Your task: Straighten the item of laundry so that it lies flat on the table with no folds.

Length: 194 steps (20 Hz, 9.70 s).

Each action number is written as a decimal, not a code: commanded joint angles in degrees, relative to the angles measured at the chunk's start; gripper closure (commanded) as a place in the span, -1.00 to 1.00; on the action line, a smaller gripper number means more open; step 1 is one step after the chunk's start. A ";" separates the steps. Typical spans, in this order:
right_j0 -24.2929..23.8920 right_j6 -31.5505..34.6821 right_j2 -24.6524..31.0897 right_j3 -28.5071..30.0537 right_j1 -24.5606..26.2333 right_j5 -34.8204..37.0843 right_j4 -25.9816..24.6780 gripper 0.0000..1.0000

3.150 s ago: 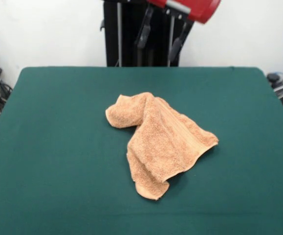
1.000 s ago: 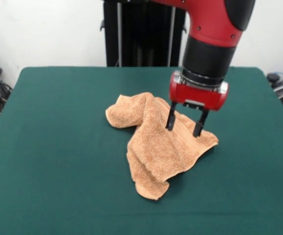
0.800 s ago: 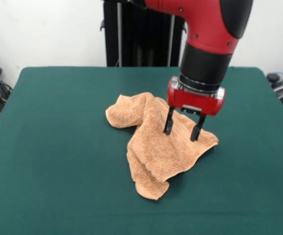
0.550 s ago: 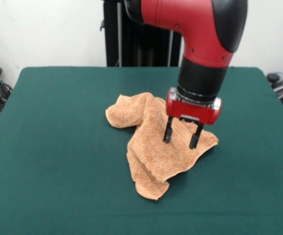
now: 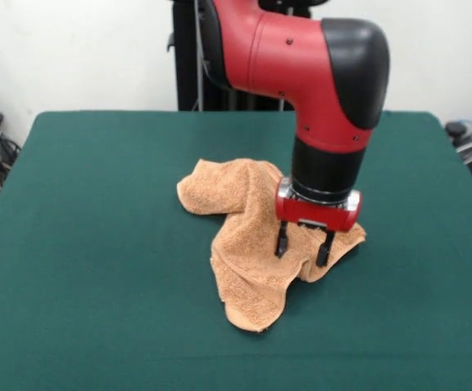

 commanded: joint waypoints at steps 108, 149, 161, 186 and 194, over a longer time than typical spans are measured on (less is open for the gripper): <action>-21.92 20.65 47.32 25.66 12.91 -4.84 24.66 -1.00; -16.68 11.91 11.07 2.93 6.36 25.24 -1.68 -1.00; -15.49 16.05 10.05 2.81 2.66 22.53 -8.56 -1.00; 13.47 44.83 -6.79 8.25 -28.87 49.59 1.40 -1.00; 12.56 47.58 -5.75 1.07 -20.74 36.12 1.40 -1.00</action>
